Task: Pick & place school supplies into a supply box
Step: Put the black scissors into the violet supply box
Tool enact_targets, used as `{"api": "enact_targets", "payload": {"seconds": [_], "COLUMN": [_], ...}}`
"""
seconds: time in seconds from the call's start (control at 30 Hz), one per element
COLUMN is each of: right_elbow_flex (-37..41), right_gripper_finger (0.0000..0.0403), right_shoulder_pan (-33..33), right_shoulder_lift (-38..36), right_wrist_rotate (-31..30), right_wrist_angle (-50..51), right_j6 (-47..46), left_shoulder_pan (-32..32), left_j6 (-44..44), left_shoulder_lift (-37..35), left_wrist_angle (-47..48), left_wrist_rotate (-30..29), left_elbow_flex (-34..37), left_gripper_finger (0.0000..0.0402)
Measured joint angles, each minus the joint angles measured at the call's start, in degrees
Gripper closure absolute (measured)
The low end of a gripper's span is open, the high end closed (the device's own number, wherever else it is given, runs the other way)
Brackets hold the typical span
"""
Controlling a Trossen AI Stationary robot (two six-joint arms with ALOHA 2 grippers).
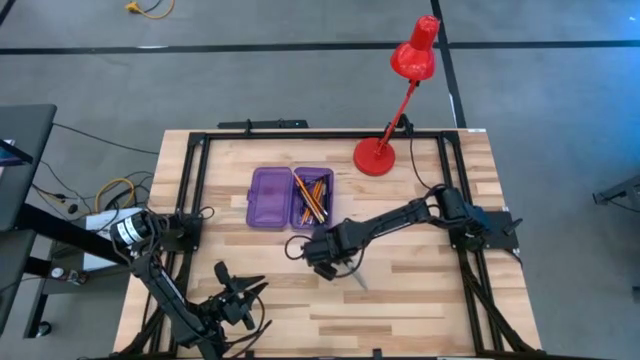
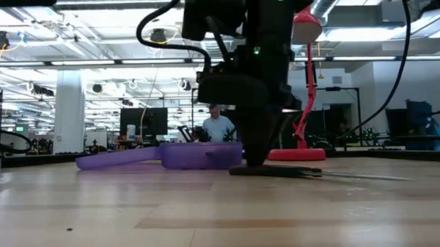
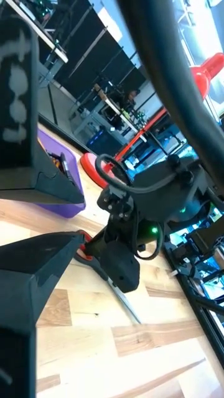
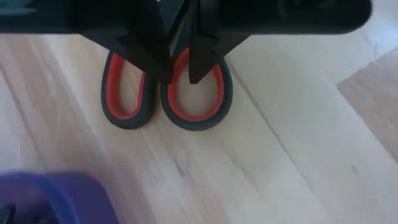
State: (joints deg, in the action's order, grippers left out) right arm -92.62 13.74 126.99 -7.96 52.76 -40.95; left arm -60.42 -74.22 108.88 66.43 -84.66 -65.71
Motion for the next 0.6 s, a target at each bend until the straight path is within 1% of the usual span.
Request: {"api": "enact_targets", "payload": {"seconds": [0.07, 0.27, 0.47, 0.6], "right_elbow_flex": [0.0, 0.3, 0.3, 0.2], "right_gripper_finger": [0.0339, 0.0293, 0.0243, 0.0224], "right_shoulder_pan": [0.4, 1.4, 1.6, 1.7], "right_shoulder_lift": [-0.2, -0.2, -0.2, -0.2], "right_wrist_rotate": [0.3, 0.5, -0.5, -0.6], "right_wrist_angle": [1.1, 9.6, 9.4, 9.9], "right_j6": [-1.4, -6.1, -6.4, -6.7], "left_shoulder_pan": [0.0, 0.0, 0.0, 0.0], "left_j6": [0.0, -0.2, -0.2, -0.2], "left_shoulder_lift": [0.0, 0.0, 0.0, 0.0], "left_wrist_angle": [0.0, 0.0, -0.2, -0.2], "left_wrist_rotate": [0.0, -0.1, -0.2, -0.2], "left_elbow_flex": [0.0, 0.0, 0.0, 0.0], "left_gripper_finger": [0.0329, 0.0329, 0.0329, 0.0329]}}
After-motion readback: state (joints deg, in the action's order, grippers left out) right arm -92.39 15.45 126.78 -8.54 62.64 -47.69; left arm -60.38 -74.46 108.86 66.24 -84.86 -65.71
